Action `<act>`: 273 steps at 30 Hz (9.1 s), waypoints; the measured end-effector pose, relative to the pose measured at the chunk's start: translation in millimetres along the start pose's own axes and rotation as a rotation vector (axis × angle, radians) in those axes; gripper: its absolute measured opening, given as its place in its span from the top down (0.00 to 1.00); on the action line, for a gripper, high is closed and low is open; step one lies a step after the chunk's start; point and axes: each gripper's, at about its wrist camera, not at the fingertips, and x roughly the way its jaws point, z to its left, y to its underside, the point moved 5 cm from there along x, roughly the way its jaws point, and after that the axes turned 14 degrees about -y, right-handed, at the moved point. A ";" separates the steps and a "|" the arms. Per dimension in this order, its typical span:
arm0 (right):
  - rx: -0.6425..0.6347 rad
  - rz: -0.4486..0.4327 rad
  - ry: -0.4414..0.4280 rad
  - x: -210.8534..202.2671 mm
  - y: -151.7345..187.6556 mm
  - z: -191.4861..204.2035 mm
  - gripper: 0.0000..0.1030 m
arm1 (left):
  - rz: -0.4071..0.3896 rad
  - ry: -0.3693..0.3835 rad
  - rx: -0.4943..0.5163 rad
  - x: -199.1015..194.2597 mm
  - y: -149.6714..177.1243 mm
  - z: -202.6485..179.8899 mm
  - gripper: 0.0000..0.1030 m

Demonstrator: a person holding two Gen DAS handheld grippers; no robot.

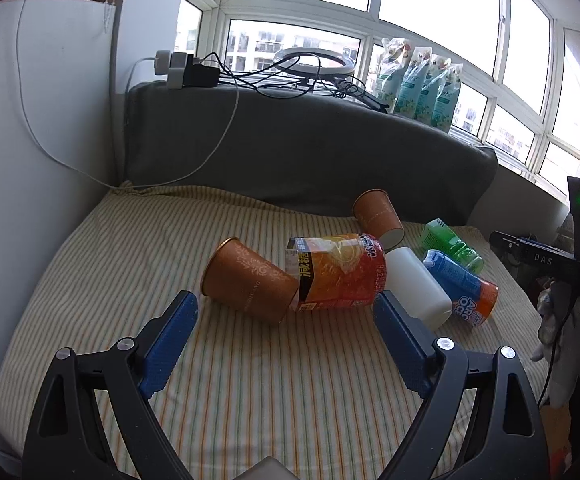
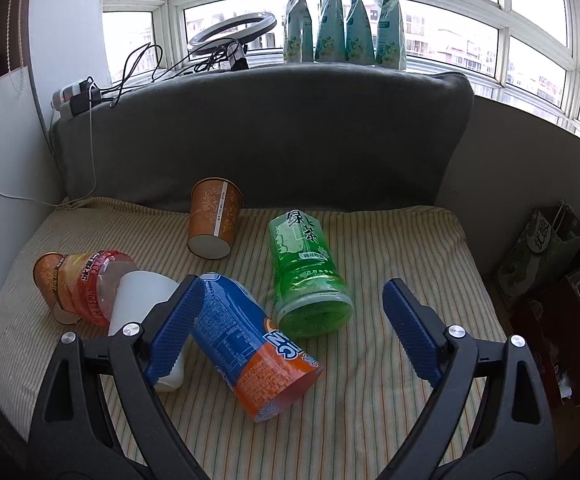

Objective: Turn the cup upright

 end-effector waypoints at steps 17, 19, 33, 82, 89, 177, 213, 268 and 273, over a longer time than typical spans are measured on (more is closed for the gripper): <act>0.029 0.320 -0.087 103.6 -21.9 -39.4 0.10 | 0.068 -0.005 0.005 24.1 4.5 2.7 0.13; 0.023 0.353 -0.108 111.1 -24.2 -40.0 0.10 | 0.069 -0.011 0.003 25.4 5.2 4.5 0.13; 0.019 0.555 -0.114 155.5 -11.7 -48.7 0.40 | 0.068 -0.030 -0.007 27.2 6.5 11.8 0.13; -0.365 0.646 -0.433 83.5 90.1 229.9 0.40 | 0.176 -0.035 -0.031 -3.2 44.8 57.7 0.13; -0.369 0.656 -0.447 88.6 94.3 233.5 0.40 | 0.217 -0.015 -0.043 -0.7 51.8 59.8 0.13; -0.138 0.415 -0.391 -0.1 90.1 88.3 0.21 | 0.264 0.056 -0.049 48.9 4.7 -66.6 0.43; -0.087 0.378 -0.362 -11.3 91.7 87.0 0.21 | 0.199 0.155 0.136 25.4 26.7 -83.4 0.44; -0.109 0.094 -0.284 -72.4 93.5 114.6 0.21 | 0.057 0.126 0.186 -42.0 40.7 -54.0 0.21; -0.092 -0.035 -0.257 -89.7 92.0 117.5 0.10 | -0.048 0.083 0.175 -64.8 40.2 -41.2 0.21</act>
